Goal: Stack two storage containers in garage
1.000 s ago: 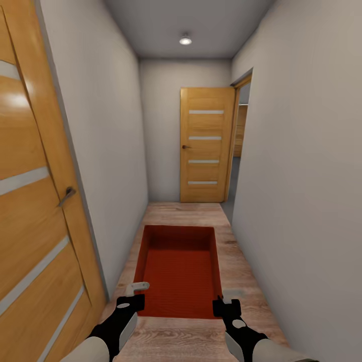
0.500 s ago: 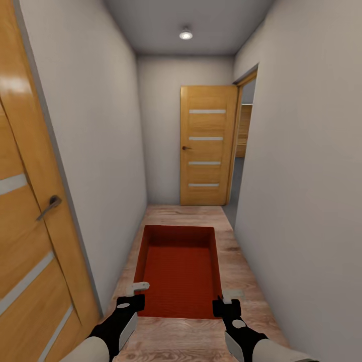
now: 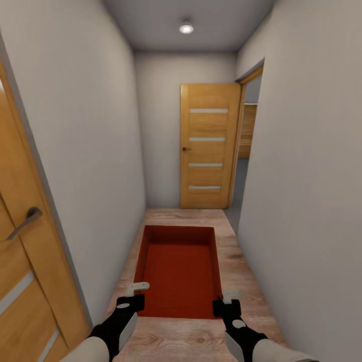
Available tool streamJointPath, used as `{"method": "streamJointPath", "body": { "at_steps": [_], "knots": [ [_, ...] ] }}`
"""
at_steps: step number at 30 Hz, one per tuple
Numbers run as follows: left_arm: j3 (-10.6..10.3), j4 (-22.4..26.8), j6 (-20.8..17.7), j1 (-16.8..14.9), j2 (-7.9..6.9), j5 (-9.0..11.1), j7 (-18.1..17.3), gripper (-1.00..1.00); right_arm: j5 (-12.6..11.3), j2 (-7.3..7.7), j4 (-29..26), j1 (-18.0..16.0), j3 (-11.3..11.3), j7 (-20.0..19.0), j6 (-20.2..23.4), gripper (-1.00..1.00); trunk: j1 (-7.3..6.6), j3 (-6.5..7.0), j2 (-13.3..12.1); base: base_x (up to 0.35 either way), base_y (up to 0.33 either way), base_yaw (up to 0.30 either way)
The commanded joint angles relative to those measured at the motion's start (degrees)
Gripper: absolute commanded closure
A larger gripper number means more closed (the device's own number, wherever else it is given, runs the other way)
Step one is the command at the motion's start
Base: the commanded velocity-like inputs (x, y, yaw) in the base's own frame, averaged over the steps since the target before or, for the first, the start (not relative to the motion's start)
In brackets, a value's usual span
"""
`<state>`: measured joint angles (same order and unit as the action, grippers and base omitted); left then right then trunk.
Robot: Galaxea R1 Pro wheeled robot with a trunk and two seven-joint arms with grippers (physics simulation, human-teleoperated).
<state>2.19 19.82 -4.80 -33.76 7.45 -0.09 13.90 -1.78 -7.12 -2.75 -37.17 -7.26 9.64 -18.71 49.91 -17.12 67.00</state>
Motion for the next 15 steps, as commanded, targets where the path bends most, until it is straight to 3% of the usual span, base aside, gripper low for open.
{"method": "streamJointPath", "body": {
  "at_steps": [1, 15],
  "knots": [
    [0.9, 0.0, -0.4, 0.0, 0.03, 0.1, 0.3, 1.00, -0.2, 0.00, -0.2, -0.1, 1.5, 0.4, -0.4, 1.00, 0.03, -0.06, 0.0, 0.322, 0.000, 0.000],
    [0.9, 0.0, -0.4, 0.0, 0.09, 0.1, 0.3, 1.00, -0.2, 0.00, -0.2, -0.1, 1.5, 0.4, -0.4, 1.00, 0.03, -0.06, 0.0, 0.322, 0.000, 0.000]
  ]
}}
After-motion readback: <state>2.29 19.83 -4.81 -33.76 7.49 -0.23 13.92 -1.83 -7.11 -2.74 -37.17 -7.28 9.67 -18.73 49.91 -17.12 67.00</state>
